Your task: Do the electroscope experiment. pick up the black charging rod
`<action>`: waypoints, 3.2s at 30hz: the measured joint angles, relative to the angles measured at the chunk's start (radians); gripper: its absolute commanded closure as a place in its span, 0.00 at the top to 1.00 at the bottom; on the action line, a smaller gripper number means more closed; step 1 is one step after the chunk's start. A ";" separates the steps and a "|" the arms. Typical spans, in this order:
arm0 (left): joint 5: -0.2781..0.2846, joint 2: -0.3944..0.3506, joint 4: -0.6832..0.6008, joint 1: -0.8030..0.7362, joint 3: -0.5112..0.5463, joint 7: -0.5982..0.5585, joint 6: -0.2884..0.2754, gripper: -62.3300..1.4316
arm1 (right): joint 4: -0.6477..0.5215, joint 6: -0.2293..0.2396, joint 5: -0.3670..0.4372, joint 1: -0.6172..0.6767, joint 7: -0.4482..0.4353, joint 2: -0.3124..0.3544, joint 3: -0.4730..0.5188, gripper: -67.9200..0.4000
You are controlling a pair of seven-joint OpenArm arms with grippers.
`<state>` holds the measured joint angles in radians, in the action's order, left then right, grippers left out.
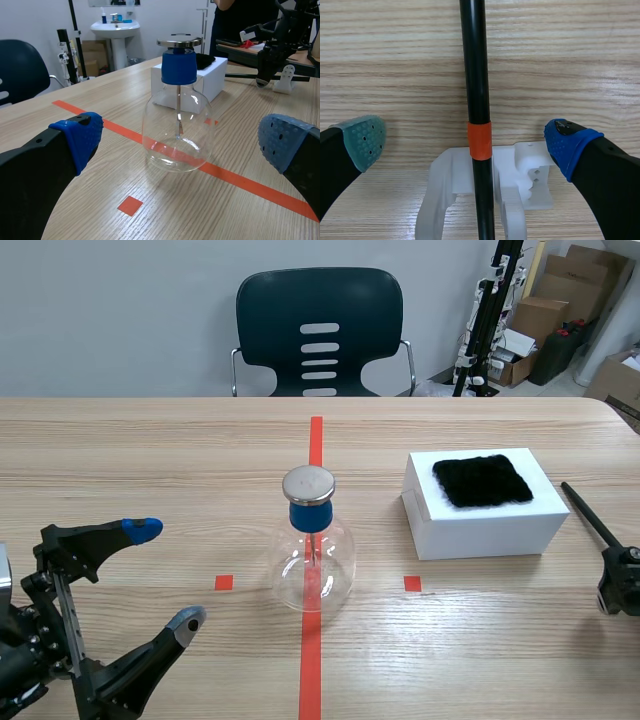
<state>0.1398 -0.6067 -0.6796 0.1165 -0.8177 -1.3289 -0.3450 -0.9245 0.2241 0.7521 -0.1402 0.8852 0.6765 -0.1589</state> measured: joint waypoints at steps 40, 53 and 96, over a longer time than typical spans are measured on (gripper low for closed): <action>0.000 0.000 0.000 -0.003 0.000 0.011 0.000 1.00 | 0.039 0.000 -0.007 0.005 -0.069 0.002 -0.049 0.45; 0.000 0.000 0.000 -0.003 0.000 0.011 0.000 1.00 | 0.039 0.000 0.014 0.005 -0.066 0.025 -0.049 0.41; 0.000 0.000 0.000 -0.003 0.000 0.011 0.000 1.00 | 0.018 0.000 0.039 0.008 -0.066 0.039 -0.049 0.01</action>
<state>0.1394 -0.6067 -0.6796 0.1131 -0.8177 -1.3178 -0.3450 -0.9062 0.2241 0.7906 -0.1322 0.8188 0.7155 -0.2081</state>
